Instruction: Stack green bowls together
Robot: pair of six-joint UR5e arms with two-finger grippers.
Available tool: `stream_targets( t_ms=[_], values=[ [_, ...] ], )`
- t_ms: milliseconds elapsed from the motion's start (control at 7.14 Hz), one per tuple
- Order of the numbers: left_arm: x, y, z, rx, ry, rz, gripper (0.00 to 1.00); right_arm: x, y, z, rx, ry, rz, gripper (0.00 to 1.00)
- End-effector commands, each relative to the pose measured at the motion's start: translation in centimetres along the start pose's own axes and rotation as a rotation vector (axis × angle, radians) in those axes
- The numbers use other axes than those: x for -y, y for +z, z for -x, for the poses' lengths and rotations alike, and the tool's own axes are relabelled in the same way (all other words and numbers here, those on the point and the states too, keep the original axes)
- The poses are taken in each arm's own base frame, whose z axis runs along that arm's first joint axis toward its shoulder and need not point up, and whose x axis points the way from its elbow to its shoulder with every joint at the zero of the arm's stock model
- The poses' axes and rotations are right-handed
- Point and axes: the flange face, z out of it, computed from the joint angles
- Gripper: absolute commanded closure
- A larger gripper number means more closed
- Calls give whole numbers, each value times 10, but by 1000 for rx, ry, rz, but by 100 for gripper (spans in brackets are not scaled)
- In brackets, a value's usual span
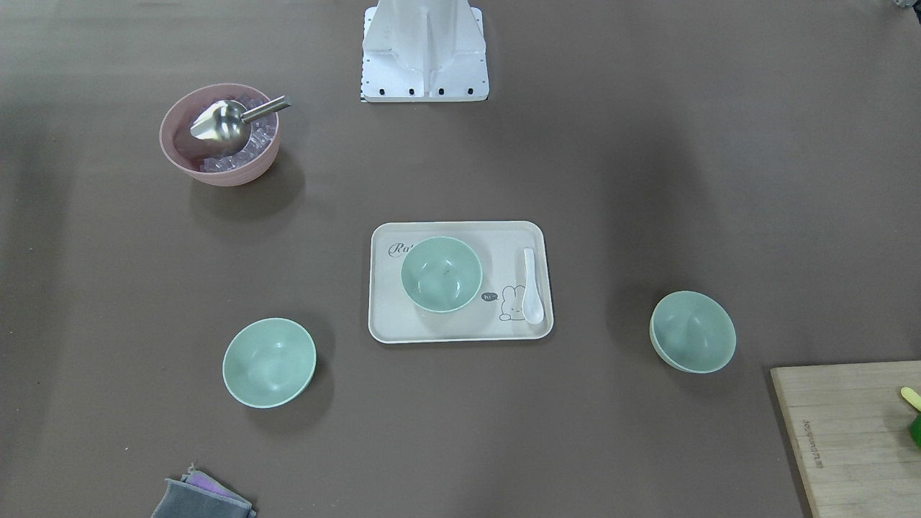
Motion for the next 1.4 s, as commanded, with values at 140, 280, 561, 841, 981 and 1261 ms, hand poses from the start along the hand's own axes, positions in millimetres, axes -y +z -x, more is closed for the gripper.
stream_targets(
  t_ms=[140, 280, 561, 841, 981, 1261],
  values=[
    [0, -3, -13, -15, 65, -46, 2, 0, 1, 3, 0, -1, 3, 0],
    [-2, 15, -23, -4, 86, -17, 2, 0, 2, 4, 0, 3, 3, 0],
    [-8, 14, -23, -18, 78, -14, 2, 1, 1, 6, 0, 1, 1, 0],
    [15, 10, -66, -32, -21, -29, 2, 9, 2, 20, 0, 1, 4, 0],
    [18, 18, -103, -48, -63, -20, 2, 11, 7, 27, -3, -10, 12, 0],
    [2, 59, -187, -119, 51, -6, 2, 32, 6, 51, -3, -32, 8, 0]
  ],
)
